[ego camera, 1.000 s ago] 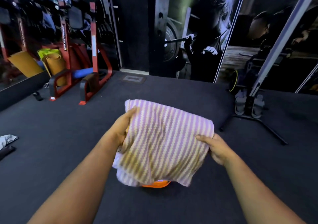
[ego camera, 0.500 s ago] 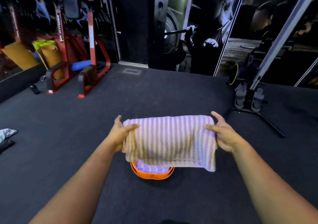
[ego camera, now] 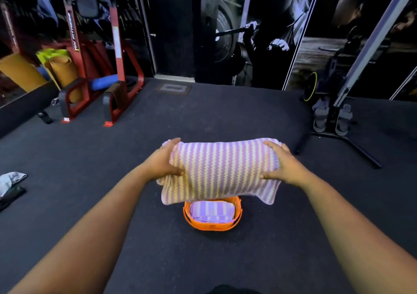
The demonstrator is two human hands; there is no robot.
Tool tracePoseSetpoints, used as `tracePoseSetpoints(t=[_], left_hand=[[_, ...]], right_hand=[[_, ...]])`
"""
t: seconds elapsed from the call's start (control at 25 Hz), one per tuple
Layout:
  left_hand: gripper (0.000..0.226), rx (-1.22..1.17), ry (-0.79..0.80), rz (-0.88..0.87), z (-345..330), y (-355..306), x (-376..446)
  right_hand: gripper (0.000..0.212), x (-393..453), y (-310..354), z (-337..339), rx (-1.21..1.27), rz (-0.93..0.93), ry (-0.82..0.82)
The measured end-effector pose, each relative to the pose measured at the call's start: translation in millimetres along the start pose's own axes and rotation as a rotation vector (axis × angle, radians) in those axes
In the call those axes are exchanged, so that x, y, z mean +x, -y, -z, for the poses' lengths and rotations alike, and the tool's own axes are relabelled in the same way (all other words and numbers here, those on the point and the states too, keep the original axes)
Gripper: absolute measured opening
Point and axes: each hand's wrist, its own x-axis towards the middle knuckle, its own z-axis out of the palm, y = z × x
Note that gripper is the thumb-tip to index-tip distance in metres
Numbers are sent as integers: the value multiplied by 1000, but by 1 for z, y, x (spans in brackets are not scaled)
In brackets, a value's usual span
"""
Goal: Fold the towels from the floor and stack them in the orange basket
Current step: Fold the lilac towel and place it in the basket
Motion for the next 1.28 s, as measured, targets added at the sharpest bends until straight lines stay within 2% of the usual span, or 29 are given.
tracePoseSetpoints(t=[0.04,0.12,0.16,0.24,0.32,0.4,0.52,0.6,0.68,0.84,0.96,1.16,1.28], left_hand=[[91,186,-51,-1,0,0,6],[53,371,-180,72,1,-4,19],[43,366,-217,121,1,-1,29],[46,268,-208,173,-1,12,52],[58,-33,-167,204,-7,30,79],[53,-470,-156,312,-21,43,105],[55,-825,-275,504,-58,61,149],[67,-955,-366,621,-90,79,186],[69,-936,-397,736,-124,101,224],[53,-832,-378,890,-207,174,288],[45,-772,-331,967,-277,241,323],[20,-650,-232,972,-415,372,376],[31,-540,-145,937,-480,442,391]], right_hand=[[97,7,1,-3,-119,-22,-14],[76,22,-1,-12,-328,-64,-127],[63,30,-3,-15,-353,-64,-190],[44,50,-11,-20,-181,-68,-275],[36,72,-24,-25,210,-132,-240],[41,99,-45,-37,568,-216,-170],[47,145,-80,-69,955,-372,-305],[30,177,-101,-94,1094,-508,-382],[13,208,-127,-125,1076,-662,-374],[32,261,-199,-212,900,-860,-314],[36,290,-257,-289,768,-944,-316],[38,330,-378,-444,577,-995,-291],[38,343,-430,-516,477,-1009,-290]])
